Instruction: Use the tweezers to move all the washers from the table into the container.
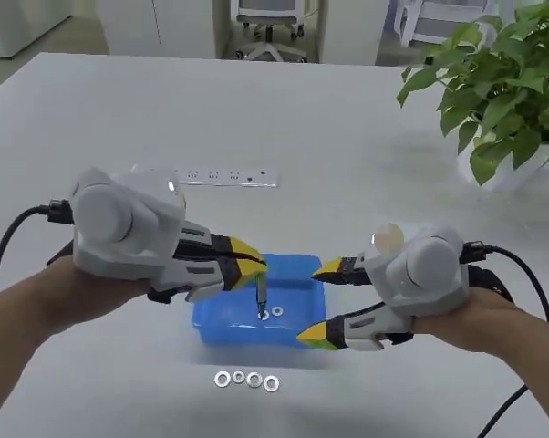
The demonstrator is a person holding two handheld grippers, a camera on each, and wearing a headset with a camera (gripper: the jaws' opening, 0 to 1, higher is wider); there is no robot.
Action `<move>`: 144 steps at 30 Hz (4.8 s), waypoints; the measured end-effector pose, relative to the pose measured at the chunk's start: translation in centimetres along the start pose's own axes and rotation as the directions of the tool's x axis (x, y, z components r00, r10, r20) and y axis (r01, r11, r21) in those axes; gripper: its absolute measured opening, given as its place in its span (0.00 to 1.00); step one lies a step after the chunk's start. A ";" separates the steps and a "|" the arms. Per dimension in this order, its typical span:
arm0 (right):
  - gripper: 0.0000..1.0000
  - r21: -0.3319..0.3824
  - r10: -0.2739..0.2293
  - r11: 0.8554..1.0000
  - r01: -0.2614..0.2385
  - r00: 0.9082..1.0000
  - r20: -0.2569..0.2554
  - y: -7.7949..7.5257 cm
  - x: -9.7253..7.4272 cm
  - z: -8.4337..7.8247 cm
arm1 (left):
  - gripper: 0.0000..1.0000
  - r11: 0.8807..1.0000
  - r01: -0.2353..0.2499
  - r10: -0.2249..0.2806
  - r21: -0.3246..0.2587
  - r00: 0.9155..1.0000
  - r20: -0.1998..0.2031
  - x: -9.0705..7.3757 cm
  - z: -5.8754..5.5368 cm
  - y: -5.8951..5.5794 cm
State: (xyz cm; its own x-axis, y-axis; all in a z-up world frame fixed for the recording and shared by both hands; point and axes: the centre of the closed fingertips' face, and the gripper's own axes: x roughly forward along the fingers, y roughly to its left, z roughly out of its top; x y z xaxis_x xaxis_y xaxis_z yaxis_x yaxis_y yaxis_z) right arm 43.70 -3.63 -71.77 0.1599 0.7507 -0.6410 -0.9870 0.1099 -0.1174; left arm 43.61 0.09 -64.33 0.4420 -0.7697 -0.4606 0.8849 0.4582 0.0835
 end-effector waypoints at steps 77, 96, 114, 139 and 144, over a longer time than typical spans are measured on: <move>0.95 0.119 -0.027 0.993 0.028 1.000 -0.010 3.9 -1.5 -3.4 | 0.05 0.995 0.101 -0.100 0.018 0.994 -0.044 1.7 -3.8 -5.7; 0.86 0.116 -0.002 0.993 0.003 1.000 -0.009 4.4 -1.1 -3.7 | 0.05 0.994 0.107 -0.106 0.012 0.994 -0.033 2.3 -4.0 -5.6; 0.39 -0.037 0.084 0.996 -0.082 0.996 0.040 5.3 0.9 -1.7 | 0.05 0.991 0.130 -0.129 0.016 0.991 -0.044 2.0 -4.2 -5.7; 0.14 -0.219 0.214 0.952 -0.214 0.976 -0.025 6.3 5.0 -0.8 | 0.05 0.988 0.153 -0.152 0.019 0.987 -0.049 1.8 -4.1 -6.1; 0.12 -0.256 0.230 0.938 -0.234 0.972 -0.045 6.7 5.2 -1.1 | 0.05 0.987 0.157 -0.156 0.021 0.986 -0.050 1.8 -4.1 -6.2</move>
State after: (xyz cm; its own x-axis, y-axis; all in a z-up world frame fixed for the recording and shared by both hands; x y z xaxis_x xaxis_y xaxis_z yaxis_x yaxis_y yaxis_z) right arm 37.99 0.31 -76.70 -0.0712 0.7256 -0.6844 -0.9587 -0.2391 -0.1539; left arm 38.32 -2.28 -69.25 0.2907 -0.8084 -0.5118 0.9463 0.3220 0.0289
